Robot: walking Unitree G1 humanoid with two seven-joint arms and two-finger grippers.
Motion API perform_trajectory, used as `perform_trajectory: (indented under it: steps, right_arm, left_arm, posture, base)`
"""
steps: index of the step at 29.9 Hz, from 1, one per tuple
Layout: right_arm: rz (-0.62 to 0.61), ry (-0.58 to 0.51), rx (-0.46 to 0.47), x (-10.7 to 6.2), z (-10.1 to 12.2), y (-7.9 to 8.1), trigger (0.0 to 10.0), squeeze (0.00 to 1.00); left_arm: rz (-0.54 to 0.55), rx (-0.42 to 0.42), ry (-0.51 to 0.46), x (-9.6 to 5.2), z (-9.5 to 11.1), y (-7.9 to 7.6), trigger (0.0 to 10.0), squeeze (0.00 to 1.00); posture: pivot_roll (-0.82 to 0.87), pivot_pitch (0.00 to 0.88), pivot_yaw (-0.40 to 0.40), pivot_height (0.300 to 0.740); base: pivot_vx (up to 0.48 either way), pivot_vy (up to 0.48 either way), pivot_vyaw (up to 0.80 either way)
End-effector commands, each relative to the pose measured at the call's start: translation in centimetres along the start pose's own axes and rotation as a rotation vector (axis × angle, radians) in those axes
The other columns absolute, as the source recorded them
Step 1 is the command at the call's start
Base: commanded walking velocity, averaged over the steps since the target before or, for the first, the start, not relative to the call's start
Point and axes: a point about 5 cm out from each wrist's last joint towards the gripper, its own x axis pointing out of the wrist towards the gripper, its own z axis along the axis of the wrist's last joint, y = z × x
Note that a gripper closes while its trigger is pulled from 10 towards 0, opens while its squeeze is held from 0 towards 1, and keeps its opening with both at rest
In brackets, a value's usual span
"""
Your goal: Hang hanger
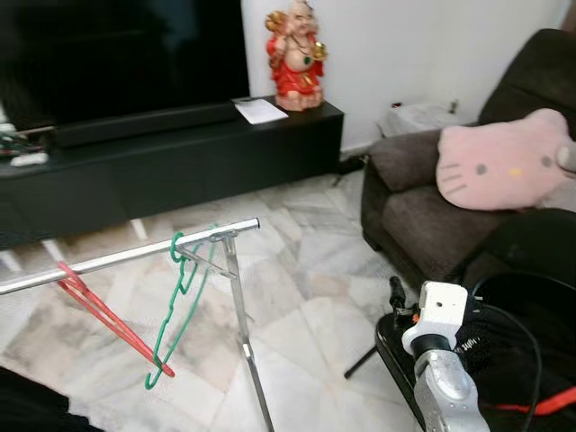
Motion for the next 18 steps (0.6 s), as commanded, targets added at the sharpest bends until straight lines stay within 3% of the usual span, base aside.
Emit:
perform_trajectory:
  steps: [1, 13, 18]
  right_arm:
    - [-0.008, 0.006, -0.002, 0.11, -0.06, -0.24, 10.0, 0.00]
    - [-0.009, 0.002, -0.005, 0.24, -0.02, -0.26, 10.0, 0.00]
    - [-0.009, 0.003, -0.005, 0.24, -0.06, -0.25, 10.0, 0.00]
  left_arm:
    - [0.000, -0.005, 0.003, -0.01, -0.08, 0.04, 10.0, 0.00]
    - [-0.004, -0.004, -0.001, 0.00, 0.03, 0.01, 10.0, 0.00]
    - [0.002, -0.008, -0.003, 0.00, 0.04, 0.05, 10.0, 0.00]
  posture:
    - [-0.05, 0.006, 0.055, 0.740]
    - [-0.05, 0.004, 0.053, 0.740]
    - [-0.05, 0.004, 0.053, 0.740]
  base:
    - [0.000, 0.000, 0.00]
    - [0.000, 0.000, 0.00]
    - [0.000, -0.328, 0.00]
